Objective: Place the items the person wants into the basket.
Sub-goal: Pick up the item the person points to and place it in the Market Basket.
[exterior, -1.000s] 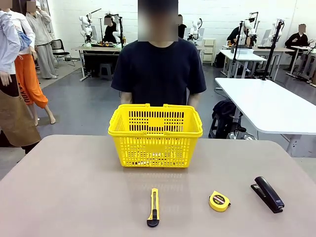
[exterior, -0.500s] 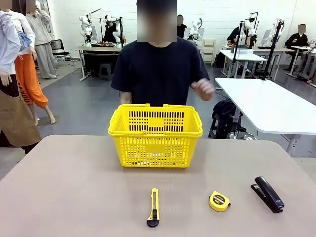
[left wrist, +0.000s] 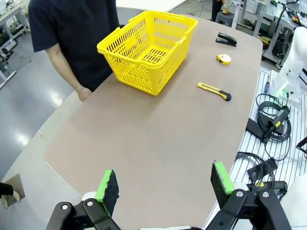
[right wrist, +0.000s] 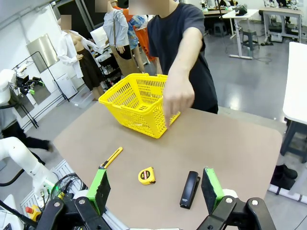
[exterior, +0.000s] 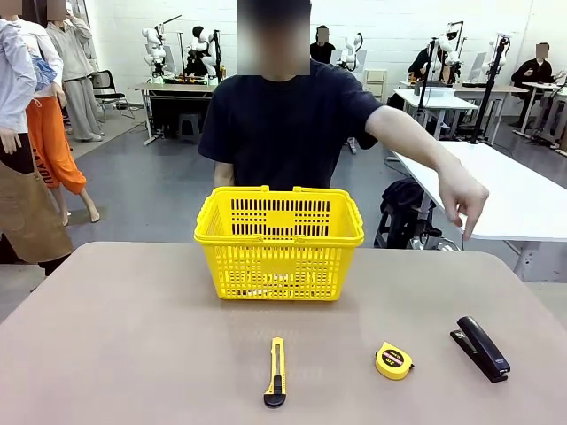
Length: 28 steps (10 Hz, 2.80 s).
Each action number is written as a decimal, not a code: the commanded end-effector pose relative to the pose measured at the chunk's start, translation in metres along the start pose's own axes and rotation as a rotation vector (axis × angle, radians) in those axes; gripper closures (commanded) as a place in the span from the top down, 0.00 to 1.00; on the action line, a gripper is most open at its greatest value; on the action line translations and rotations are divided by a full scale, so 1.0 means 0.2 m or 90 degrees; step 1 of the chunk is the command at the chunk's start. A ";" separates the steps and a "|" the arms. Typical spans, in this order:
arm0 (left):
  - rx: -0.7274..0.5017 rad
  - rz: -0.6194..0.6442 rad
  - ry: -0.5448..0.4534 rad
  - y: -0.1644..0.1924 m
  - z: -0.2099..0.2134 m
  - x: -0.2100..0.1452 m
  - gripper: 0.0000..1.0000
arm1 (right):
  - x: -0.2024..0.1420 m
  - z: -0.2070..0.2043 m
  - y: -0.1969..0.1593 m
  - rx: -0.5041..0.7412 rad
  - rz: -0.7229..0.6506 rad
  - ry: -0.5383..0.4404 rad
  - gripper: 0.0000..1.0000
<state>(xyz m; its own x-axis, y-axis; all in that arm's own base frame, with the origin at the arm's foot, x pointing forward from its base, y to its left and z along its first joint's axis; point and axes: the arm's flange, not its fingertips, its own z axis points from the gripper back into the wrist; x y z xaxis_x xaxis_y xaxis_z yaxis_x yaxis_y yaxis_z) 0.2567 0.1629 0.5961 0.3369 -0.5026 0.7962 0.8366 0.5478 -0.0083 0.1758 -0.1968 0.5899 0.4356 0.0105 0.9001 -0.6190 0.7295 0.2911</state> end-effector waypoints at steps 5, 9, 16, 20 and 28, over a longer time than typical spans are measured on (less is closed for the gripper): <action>0.001 0.003 0.002 0.01 0.00 0.00 1.00 | 0.00 -0.01 0.00 0.010 0.005 -0.011 1.00; 0.001 0.003 0.002 0.01 0.00 0.00 1.00 | 0.00 -0.01 0.00 0.010 0.005 -0.011 1.00; 0.001 0.003 0.002 0.01 0.00 0.00 1.00 | 0.04 -0.25 -0.01 -0.172 -0.016 0.172 1.00; 0.001 0.003 0.002 0.01 0.00 0.00 1.00 | 0.01 -0.78 -0.03 -0.347 0.005 0.413 1.00; 0.001 0.003 0.002 0.01 0.00 0.00 1.00 | -0.20 -1.38 -0.17 -0.221 -0.021 0.599 1.00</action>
<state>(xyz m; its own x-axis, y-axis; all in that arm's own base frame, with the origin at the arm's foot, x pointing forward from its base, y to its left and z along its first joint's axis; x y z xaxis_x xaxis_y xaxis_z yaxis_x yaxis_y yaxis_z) 0.2568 0.1635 0.5961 0.3371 -0.5014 0.7968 0.8363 0.5482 -0.0089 0.3527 -0.0405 0.4618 0.8824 0.4202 0.2118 -0.4366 0.8989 0.0354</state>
